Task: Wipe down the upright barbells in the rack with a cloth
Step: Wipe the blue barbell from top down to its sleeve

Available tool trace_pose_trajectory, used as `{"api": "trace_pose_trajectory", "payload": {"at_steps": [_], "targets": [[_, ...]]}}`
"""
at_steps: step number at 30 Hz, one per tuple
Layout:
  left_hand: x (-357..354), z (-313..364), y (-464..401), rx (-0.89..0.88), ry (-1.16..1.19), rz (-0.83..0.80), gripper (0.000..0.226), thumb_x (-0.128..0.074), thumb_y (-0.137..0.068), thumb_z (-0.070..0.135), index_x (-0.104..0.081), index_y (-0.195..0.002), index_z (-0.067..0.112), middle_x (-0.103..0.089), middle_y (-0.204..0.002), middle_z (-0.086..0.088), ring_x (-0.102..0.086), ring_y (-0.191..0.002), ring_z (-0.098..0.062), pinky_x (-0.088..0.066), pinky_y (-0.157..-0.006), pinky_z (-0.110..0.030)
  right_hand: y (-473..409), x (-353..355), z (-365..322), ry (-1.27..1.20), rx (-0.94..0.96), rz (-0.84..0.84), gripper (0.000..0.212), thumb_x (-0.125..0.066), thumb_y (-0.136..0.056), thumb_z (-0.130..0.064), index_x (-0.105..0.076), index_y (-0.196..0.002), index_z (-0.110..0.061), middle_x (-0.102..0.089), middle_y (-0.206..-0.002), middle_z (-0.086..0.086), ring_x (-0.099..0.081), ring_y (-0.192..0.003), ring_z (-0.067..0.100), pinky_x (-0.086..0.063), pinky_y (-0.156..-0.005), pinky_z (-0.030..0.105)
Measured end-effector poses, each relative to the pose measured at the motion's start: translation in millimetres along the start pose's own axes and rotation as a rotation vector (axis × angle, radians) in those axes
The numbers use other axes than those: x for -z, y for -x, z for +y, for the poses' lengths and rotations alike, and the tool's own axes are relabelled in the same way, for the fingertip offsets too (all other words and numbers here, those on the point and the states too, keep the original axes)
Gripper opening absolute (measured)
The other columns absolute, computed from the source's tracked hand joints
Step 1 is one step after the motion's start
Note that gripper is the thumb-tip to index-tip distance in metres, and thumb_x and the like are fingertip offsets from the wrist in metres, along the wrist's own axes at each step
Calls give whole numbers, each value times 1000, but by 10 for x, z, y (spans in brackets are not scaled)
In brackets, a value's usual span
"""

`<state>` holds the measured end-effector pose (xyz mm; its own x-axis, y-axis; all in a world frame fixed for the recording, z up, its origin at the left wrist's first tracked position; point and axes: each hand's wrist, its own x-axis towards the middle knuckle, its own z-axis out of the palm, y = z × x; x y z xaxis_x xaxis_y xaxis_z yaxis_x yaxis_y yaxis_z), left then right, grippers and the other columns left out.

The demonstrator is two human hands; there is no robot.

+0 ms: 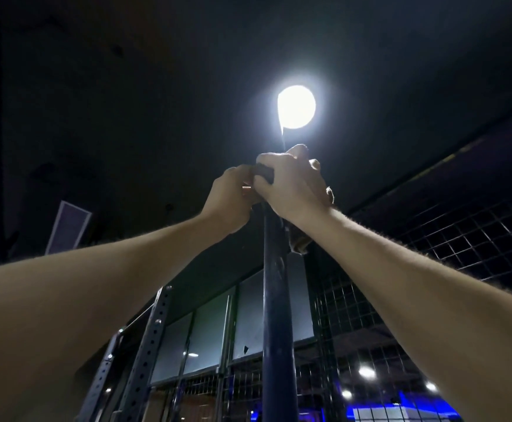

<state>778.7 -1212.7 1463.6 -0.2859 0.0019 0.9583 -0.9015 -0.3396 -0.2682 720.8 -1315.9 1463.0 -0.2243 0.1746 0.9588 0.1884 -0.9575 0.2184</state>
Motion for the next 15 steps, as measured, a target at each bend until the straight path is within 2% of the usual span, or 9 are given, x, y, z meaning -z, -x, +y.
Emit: {"api": "trace_pose_trajectory", "payload": {"at_steps": [2,4,6,8,10,12,13,15], "targets": [[30,19,1,-9,33,-25,27,-62,-88,-1,-64,-91,26,-59,-92,10,-61,-84,-11,-45,-64,-3,1,-50,91,-133,15,57,18,-53,-88,-25,-67,-98,-31,-45,-109,7,-49,-101,31,-42,-77,27],[49,23,-22,3,29,-45,16,-66,-86,4,-65,-94,19,-59,-92,7,-62,-86,-14,-48,-72,-10,40,-91,214,-286,9,155,19,-58,-85,-19,-71,-96,-28,-58,-101,6,-53,-93,22,-40,-72,22],[74,15,-39,18,-10,-52,17,-66,-86,4,-65,-102,7,-56,-92,4,-63,-90,-20,-50,-80,-24,103,-143,320,-471,-25,229,17,-62,-82,-12,-74,-90,-22,-68,-88,2,-60,-84,18,-45,-71,25],[100,18,-32,18,-48,-54,19,-66,-86,3,-65,-104,4,-53,-87,7,-62,-92,-22,-49,-81,-26,147,-180,380,-618,-124,204,17,-64,-81,-8,-74,-85,-21,-70,-82,-3,-64,-80,16,-51,-76,30],[120,29,-24,38,-59,-48,23,-66,-85,5,-65,-108,4,-55,-93,4,-62,-95,-23,-49,-86,-29,133,-159,373,-729,-252,174,21,-66,-78,-9,-74,-76,-29,-72,-81,-4,-67,-81,18,-55,-80,37],[140,23,-24,58,-70,-48,25,-67,-85,7,-64,-109,6,-57,-104,-1,-61,-98,-23,-49,-90,-32,61,-120,294,-714,-283,168,21,-67,-77,-10,-74,-74,-30,-73,-85,-1,-68,-87,21,-54,-83,38],[147,14,-26,58,-76,-49,23,-68,-85,8,-63,-108,7,-58,-107,-3,-61,-98,-22,-50,-89,-31,21,-92,218,-648,-245,155,17,-68,-77,-13,-76,-80,-28,-73,-91,1,-67,-92,22,-53,-85,36],[171,18,-25,39,-70,-56,20,-68,-85,8,-62,-104,9,-60,-105,-3,-61,-94,-20,-52,-78,-23,-43,-61,58,-484,-159,102,13,-69,-81,-32,-76,-91,-29,-66,-105,5,-62,-98,21,-50,-87,32]]}}
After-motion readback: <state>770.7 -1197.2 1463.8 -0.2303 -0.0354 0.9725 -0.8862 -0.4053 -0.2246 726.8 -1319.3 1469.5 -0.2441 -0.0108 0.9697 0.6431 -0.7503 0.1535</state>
